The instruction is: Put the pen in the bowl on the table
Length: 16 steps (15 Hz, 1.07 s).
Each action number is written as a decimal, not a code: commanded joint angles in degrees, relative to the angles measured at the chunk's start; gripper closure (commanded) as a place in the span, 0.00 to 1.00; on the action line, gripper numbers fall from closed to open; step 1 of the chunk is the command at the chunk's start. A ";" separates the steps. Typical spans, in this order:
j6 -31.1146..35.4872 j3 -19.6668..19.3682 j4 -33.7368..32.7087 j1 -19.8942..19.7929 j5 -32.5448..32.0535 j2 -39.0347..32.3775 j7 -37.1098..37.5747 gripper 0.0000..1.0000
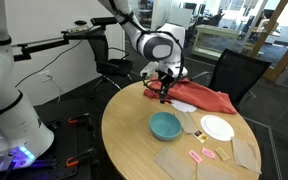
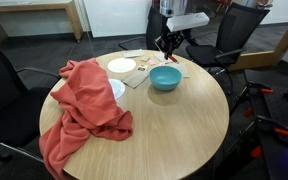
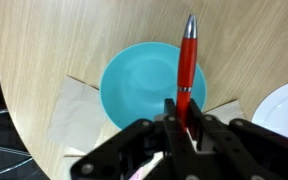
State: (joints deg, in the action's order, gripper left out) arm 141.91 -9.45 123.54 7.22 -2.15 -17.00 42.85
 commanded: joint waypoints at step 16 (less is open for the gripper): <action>15.64 6.41 8.23 9.47 -16.31 -4.13 2.07 0.96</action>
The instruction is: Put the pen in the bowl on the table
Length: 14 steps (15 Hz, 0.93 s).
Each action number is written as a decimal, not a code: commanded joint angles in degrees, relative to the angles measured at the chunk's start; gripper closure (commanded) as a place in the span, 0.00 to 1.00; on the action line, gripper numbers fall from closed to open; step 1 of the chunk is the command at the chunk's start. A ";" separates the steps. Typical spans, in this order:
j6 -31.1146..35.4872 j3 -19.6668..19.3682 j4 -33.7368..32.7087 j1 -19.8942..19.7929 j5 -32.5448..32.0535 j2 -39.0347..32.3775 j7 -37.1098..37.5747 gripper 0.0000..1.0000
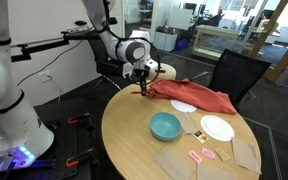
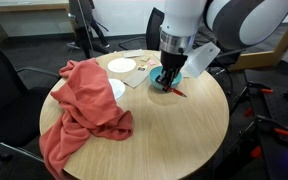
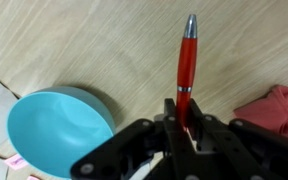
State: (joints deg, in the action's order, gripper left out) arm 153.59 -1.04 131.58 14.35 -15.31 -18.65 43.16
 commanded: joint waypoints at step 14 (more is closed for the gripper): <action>8.77 -9.56 0.88 11.31 -3.03 -6.49 0.01 0.16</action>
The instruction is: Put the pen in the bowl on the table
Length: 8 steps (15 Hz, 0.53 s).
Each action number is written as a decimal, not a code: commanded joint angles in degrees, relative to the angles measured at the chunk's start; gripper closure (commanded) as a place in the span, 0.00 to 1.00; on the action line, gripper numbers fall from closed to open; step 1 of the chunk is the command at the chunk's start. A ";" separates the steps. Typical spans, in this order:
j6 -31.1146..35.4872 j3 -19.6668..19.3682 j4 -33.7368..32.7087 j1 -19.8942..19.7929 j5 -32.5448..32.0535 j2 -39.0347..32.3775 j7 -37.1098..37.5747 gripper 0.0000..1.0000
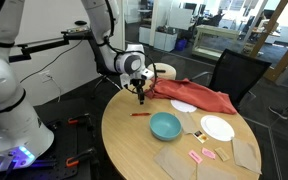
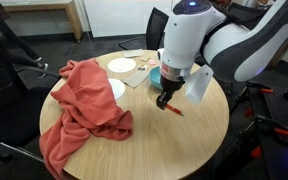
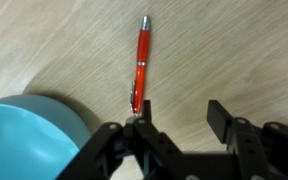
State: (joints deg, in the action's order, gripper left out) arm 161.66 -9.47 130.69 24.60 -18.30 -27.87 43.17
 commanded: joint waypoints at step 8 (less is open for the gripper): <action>-3.23 1.23 6.65 -1.59 1.24 14.28 -1.35 0.00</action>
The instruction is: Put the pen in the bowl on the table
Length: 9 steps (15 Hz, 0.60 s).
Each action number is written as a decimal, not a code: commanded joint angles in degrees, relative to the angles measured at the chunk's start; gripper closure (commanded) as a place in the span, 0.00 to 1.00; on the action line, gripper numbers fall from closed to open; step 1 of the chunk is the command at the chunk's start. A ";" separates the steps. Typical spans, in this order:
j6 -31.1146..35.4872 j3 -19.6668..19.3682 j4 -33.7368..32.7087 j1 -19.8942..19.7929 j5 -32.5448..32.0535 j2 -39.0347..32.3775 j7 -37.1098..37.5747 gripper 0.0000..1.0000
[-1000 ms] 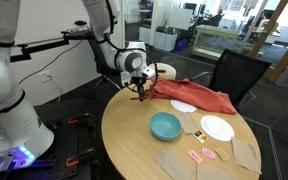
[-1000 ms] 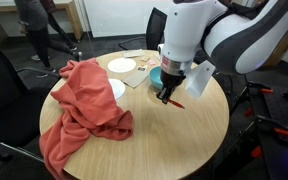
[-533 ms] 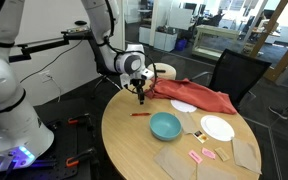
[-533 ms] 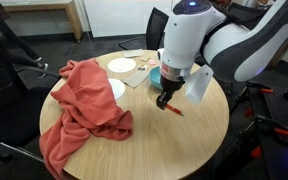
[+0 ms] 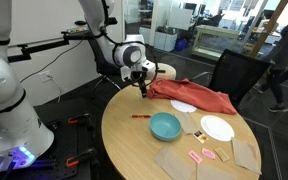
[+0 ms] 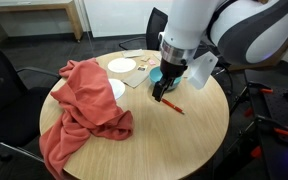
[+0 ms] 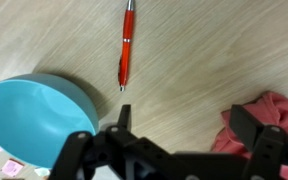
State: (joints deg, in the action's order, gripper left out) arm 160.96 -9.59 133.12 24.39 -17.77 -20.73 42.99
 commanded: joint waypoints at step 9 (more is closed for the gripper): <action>-5.94 8.60 6.17 -8.49 1.48 14.15 -2.18 0.00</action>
State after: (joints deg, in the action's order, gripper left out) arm 155.16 -3.49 139.39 18.47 -15.74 -6.57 40.47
